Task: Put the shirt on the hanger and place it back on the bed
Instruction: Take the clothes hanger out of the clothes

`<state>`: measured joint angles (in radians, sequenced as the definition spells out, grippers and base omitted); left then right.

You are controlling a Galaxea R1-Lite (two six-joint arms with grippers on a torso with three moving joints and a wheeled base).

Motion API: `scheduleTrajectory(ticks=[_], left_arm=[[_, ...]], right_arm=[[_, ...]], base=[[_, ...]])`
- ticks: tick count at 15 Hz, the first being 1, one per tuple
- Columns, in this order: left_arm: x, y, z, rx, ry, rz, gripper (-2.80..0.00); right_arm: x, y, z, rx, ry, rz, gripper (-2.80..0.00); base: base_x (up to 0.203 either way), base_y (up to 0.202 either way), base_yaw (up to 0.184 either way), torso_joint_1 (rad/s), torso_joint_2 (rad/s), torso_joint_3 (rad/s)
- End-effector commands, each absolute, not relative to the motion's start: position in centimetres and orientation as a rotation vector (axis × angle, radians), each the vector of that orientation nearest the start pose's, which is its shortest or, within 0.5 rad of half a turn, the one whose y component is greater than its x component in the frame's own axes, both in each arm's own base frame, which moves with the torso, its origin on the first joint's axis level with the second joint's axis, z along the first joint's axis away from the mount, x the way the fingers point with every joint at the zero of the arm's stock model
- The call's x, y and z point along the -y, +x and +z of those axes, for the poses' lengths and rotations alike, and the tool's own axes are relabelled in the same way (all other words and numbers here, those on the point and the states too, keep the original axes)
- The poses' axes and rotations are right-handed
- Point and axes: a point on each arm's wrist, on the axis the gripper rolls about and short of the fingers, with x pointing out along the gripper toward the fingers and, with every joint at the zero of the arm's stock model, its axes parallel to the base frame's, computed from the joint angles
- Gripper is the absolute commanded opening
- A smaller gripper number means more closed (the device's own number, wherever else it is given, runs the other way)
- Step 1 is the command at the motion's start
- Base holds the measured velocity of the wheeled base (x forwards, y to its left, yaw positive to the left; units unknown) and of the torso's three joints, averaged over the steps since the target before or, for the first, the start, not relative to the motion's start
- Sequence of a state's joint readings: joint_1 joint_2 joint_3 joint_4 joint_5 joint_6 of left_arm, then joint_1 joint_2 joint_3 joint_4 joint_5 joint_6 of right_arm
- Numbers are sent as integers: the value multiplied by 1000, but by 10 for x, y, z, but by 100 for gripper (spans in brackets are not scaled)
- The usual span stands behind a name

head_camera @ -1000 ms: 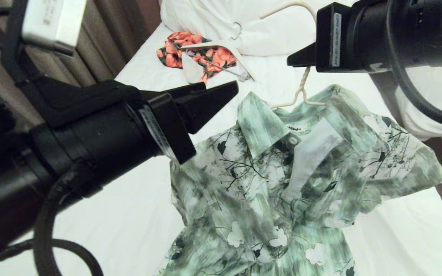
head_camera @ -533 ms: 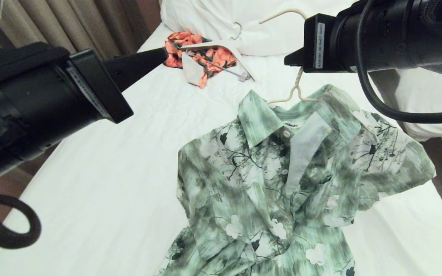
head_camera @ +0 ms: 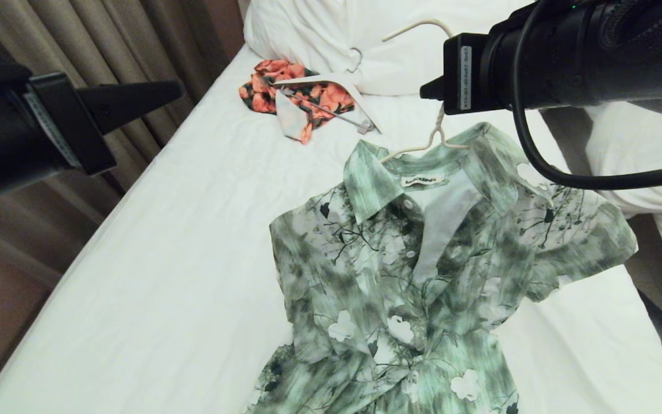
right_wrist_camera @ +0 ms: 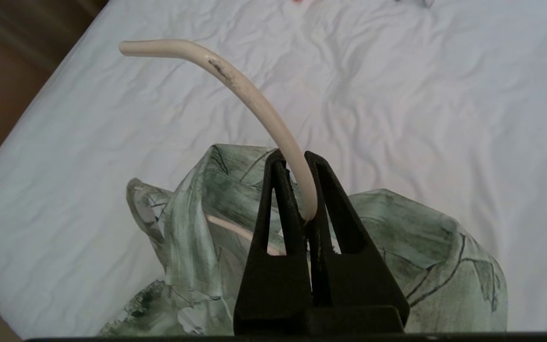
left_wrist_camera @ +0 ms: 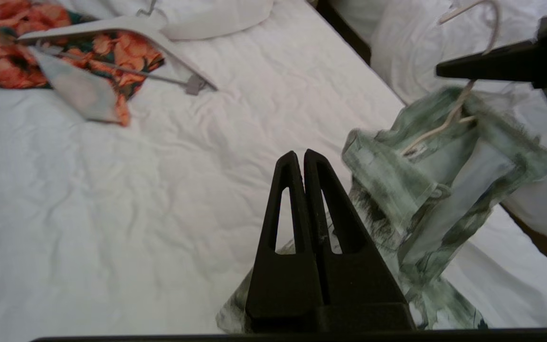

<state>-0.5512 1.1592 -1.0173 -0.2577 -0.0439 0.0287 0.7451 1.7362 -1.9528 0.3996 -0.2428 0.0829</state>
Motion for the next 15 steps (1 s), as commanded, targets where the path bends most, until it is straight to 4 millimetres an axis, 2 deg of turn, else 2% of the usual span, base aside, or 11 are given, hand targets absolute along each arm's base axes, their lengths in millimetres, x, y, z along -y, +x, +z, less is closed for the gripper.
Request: scheduleTrajectory(ticks=[1, 9, 15], left_arm=[[79, 139, 342, 122, 2, -569, -280], [79, 139, 342, 116, 6, -573, -280], [78, 138, 343, 123, 5, -573, -280]], right_arm=[[-203, 228, 388, -183, -23, 494, -280], [-199, 224, 411, 0, -8, 507, -280], [-197, 231, 422, 133, -9, 580, -280]], base=[[0, 0, 0, 109, -466, -343], [0, 0, 0, 159, -516, -357], [0, 0, 0, 215, -586, -369]])
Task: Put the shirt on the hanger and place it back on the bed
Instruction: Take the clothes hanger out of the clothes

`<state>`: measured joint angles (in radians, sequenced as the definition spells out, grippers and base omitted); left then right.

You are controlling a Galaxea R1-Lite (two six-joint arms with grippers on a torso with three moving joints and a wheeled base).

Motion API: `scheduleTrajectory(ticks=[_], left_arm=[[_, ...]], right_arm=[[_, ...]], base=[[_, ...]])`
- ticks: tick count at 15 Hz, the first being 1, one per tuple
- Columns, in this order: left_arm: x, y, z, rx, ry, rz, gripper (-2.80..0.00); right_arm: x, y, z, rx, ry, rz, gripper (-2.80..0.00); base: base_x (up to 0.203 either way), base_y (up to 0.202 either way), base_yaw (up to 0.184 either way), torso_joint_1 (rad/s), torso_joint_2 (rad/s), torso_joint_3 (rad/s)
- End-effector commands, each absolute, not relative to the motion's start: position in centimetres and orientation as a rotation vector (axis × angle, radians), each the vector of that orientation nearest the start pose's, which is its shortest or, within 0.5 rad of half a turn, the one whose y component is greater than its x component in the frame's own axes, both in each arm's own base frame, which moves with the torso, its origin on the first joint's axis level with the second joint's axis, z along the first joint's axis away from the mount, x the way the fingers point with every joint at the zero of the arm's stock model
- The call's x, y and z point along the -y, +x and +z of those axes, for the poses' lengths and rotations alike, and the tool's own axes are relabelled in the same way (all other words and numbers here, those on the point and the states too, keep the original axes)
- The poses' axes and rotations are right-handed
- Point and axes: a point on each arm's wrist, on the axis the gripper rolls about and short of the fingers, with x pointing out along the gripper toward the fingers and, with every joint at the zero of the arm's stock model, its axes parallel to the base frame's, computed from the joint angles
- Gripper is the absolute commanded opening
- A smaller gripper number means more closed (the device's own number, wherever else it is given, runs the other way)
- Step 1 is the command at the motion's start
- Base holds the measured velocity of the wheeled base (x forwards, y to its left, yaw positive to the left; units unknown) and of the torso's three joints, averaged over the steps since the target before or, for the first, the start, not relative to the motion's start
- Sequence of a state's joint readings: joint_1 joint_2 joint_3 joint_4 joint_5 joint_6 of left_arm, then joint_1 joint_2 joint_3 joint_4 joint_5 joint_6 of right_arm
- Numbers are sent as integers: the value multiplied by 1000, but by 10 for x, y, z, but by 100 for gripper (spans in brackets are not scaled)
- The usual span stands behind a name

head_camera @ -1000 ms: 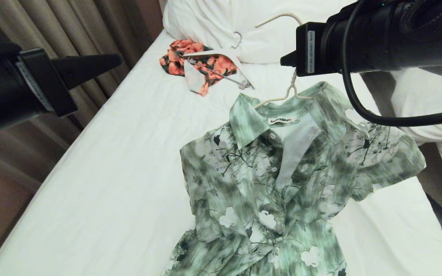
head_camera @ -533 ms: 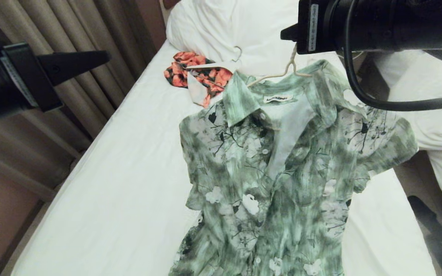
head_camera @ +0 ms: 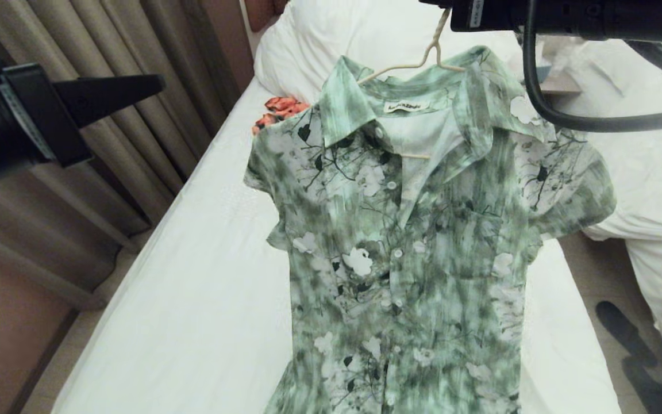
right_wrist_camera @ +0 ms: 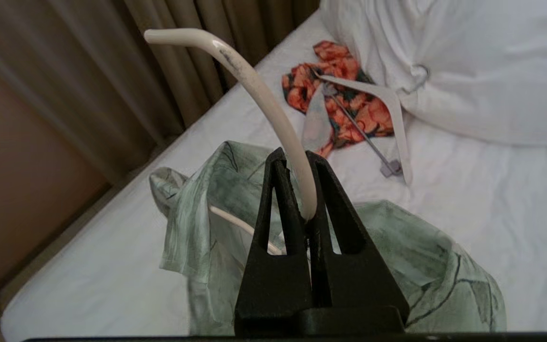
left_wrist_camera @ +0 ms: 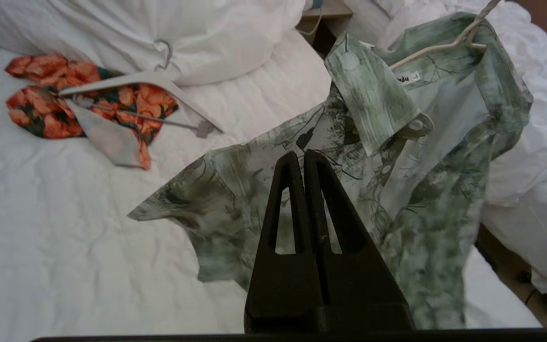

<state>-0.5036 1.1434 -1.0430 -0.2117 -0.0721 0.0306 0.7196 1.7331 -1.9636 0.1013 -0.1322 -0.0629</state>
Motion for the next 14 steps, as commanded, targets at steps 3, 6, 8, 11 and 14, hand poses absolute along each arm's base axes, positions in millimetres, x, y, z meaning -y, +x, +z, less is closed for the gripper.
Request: scheduleTrajectory(ticks=[3, 6, 8, 11, 14], left_arm=[[78, 138, 343, 123, 5, -573, -280], [78, 138, 343, 123, 5, -573, -280], [78, 138, 343, 123, 5, -573, -280], [78, 138, 343, 123, 5, -576, -280], [78, 138, 342, 121, 5, -576, -280]], right_arm=[[-197, 236, 421, 158, -28, 601, -280], [-197, 237, 421, 167, -44, 634, -280], [-197, 238, 423, 190, -36, 636, -280], [-196, 238, 426, 218, -26, 644, -280], [-196, 238, 426, 220, -26, 644, -280]], base=[[0, 0, 0, 178, -447, -267], [0, 0, 0, 154, -374, -225], [0, 0, 0, 151, -358, -207], [0, 0, 0, 145, -331, -192], [0, 0, 0, 152, -336, -194]])
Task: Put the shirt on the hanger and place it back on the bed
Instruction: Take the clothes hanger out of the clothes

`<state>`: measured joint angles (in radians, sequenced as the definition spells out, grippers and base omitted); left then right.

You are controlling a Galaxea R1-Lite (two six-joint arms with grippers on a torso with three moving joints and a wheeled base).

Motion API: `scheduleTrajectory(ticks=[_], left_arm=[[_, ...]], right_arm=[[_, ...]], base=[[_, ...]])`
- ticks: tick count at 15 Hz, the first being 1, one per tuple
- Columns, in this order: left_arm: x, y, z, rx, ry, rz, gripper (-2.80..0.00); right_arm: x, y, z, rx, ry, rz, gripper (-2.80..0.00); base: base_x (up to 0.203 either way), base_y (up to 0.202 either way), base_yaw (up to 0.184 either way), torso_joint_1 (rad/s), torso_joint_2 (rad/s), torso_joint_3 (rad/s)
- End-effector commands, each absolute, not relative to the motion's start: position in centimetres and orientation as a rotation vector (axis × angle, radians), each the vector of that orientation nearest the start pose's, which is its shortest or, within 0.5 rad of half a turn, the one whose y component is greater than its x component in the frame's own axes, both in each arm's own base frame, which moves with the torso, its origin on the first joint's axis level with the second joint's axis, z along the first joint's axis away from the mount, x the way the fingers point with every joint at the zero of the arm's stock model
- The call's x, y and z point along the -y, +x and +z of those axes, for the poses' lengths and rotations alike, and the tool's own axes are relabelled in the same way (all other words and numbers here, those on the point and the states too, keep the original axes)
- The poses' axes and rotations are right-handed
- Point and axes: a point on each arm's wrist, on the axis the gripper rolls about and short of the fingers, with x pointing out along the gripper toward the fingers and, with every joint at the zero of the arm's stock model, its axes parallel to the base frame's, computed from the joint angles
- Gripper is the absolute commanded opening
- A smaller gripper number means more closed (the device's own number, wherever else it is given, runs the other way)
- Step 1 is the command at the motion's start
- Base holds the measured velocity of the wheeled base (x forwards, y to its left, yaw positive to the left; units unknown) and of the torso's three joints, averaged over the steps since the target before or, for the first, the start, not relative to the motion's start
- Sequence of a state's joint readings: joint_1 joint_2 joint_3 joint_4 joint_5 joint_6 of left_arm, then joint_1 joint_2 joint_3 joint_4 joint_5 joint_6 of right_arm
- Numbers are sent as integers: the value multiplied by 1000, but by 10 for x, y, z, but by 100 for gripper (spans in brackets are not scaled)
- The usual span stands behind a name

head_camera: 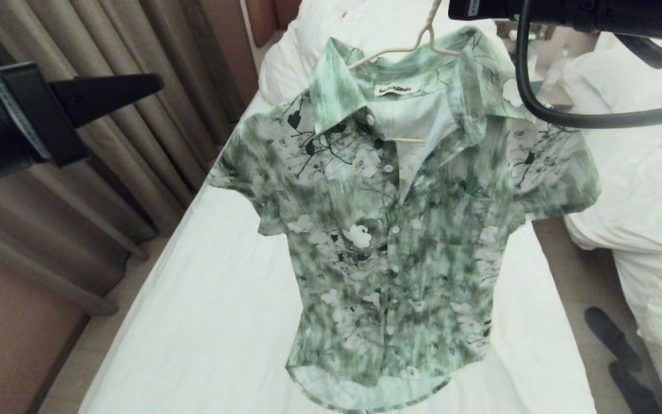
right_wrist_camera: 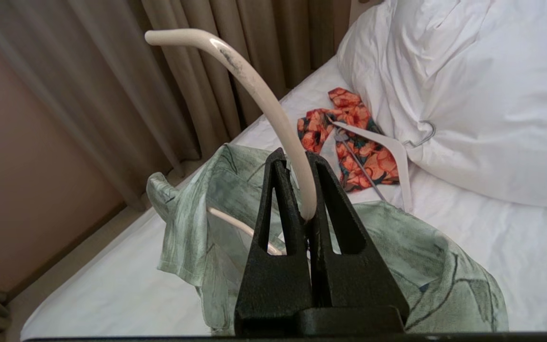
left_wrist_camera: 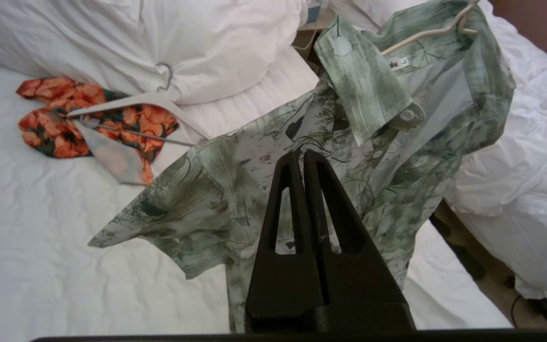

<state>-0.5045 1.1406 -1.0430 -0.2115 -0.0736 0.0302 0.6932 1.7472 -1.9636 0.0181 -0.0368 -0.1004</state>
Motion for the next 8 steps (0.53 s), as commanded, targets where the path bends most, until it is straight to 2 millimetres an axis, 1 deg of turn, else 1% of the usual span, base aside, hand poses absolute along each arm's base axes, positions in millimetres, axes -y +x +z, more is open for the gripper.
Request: scheduleTrajectory(ticks=[1, 3, 5, 6, 8], left_arm=[[78, 138, 342, 120, 6, -576, -280], [78, 138, 342, 121, 5, -576, -280], [78, 138, 342, 123, 5, -576, -280], [78, 138, 342, 123, 5, -576, -280], [78, 138, 343, 123, 5, -576, -280]], right_arm=[[-196, 237, 427, 221, -25, 645, -280], [-194, 233, 430, 233, -16, 670, -280], [-192, 230, 434, 236, 48, 710, -280], [-191, 231, 437, 253, 103, 724, -280], [-184, 239, 438, 264, 166, 737, -280]], base=[[0, 0, 0, 100, -267, -128], [0, 0, 0, 11, -13, -11], [0, 0, 0, 0, 0, 0], [0, 0, 0, 0, 0, 0], [0, 0, 0, 0, 0, 0]])
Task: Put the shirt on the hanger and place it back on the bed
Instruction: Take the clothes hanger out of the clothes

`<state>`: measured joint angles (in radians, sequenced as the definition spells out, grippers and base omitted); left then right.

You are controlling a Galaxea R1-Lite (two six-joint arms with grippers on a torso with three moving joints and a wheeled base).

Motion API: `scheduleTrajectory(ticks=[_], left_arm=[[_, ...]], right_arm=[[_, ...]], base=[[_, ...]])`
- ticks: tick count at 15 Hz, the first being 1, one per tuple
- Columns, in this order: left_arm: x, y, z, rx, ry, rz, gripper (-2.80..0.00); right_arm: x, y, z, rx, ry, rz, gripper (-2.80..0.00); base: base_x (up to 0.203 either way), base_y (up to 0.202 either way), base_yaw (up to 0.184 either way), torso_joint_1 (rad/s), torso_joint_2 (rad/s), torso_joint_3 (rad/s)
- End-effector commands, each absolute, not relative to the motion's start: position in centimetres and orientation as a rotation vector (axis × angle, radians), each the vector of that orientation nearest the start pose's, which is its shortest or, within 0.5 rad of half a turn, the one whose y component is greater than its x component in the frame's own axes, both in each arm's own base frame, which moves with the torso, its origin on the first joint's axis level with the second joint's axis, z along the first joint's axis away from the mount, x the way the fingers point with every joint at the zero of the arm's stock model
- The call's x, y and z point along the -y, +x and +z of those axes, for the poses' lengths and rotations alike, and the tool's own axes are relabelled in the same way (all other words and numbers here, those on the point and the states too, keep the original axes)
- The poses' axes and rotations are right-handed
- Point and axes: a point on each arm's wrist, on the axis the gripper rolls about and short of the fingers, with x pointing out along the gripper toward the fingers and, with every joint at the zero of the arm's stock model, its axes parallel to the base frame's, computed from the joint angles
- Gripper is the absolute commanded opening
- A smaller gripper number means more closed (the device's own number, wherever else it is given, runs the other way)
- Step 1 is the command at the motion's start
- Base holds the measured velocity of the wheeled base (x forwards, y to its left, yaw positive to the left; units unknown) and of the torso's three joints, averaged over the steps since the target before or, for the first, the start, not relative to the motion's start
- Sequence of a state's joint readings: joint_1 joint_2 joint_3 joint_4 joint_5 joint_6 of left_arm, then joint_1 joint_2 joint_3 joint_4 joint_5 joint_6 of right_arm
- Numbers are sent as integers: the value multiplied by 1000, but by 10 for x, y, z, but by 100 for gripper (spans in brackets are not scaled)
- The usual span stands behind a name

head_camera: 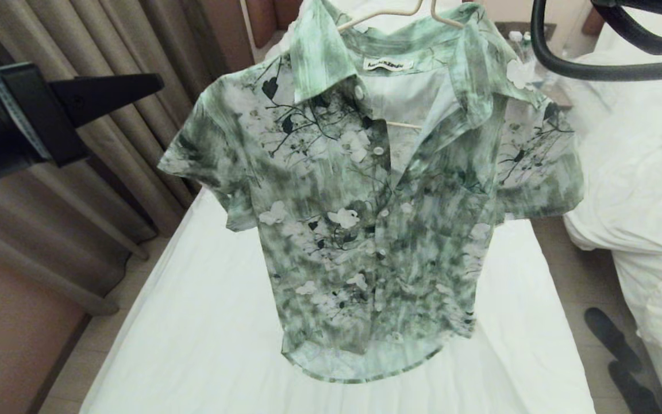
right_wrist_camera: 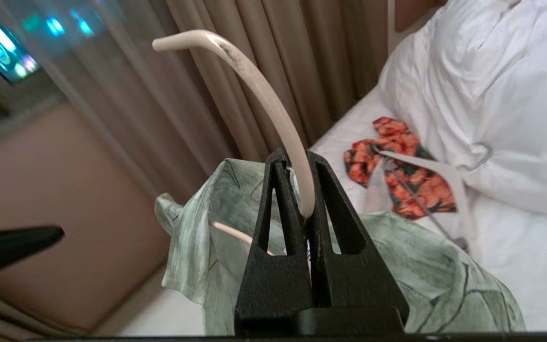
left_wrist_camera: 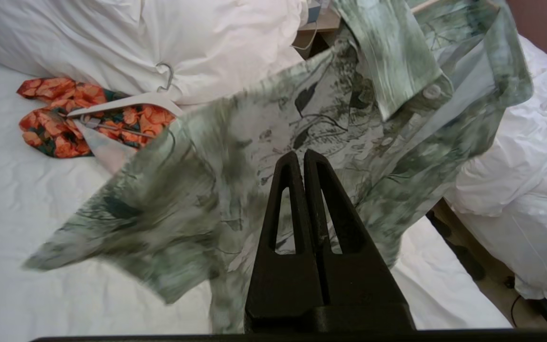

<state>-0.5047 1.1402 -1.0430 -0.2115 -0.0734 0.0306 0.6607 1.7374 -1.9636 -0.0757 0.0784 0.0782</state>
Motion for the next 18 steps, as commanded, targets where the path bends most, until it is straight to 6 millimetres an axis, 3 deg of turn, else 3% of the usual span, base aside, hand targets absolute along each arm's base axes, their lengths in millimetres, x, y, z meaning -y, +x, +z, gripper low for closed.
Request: scheduleTrajectory(ticks=[1, 6, 18], left_arm=[[78, 138, 343, 123, 5, -576, -280], [78, 138, 342, 121, 5, -574, -280], [83, 148, 337, 91, 12, -574, -280]], right_arm=[[-181, 243, 438, 259, 184, 740, -280], [-179, 253, 435, 251, 174, 740, -280], [-173, 253, 438, 291, 102, 726, -280]], base=[[0, 0, 0, 0, 0, 0], [0, 0, 0, 0, 0, 0], [0, 0, 0, 0, 0, 0]])
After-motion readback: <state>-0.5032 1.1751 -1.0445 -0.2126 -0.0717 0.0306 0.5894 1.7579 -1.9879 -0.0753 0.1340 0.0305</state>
